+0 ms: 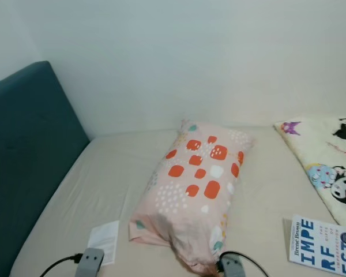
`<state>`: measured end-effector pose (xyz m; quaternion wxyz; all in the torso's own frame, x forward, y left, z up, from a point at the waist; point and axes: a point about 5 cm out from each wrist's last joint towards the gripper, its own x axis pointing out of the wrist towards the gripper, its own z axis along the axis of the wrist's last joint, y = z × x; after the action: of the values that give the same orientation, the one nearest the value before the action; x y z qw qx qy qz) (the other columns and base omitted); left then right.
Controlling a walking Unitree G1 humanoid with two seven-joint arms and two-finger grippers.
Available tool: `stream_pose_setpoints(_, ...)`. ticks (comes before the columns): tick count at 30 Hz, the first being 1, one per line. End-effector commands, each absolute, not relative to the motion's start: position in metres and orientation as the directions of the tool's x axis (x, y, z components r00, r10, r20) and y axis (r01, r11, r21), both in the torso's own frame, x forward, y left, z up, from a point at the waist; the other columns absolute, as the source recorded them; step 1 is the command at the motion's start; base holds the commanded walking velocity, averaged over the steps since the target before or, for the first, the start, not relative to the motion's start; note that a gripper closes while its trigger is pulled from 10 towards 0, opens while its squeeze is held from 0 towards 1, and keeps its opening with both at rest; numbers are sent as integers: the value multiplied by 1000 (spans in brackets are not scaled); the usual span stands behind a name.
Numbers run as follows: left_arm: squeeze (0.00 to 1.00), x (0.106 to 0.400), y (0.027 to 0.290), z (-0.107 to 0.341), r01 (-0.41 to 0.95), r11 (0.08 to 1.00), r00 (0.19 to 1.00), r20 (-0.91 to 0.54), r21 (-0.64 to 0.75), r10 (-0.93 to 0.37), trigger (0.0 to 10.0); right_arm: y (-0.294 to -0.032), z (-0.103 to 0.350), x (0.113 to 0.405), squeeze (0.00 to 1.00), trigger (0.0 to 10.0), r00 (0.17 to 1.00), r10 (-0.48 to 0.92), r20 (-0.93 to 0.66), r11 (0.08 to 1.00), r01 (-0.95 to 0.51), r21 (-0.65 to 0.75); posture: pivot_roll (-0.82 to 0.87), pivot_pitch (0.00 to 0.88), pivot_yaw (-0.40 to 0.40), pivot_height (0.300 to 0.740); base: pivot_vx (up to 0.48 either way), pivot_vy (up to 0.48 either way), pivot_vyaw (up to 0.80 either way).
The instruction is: Clean up the room
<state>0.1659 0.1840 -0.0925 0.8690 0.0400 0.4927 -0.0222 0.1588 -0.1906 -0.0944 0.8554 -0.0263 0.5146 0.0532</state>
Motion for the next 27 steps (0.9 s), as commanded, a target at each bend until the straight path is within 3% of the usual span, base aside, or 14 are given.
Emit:
stream_pose_setpoints(1, 0, 166, 187, -92, 85, 995, 509, -861, 58, 7, 10000, -188, -96, 155, 0, 10000, 451, 68, -890, 994, -107, 22, -119, 0, 63, 732, 0, 345, 0)
stream_pose_setpoints(12, 0, 163, 187, -93, 99, 993, 503, -864, 60, 3, 10000, -191, -98, 151, 0, 10000, 440, 56, -896, 995, -102, 12, -123, 0, 64, 732, 0, 342, 0)
stream_pose_setpoints(27, 0, 164, 185, -93, 107, 992, 504, -864, 64, 2, 10000, -193, -99, 147, 0, 10000, 433, 44, -900, 997, -79, 11, -124, 0, 69, 732, 0, 0, 0)
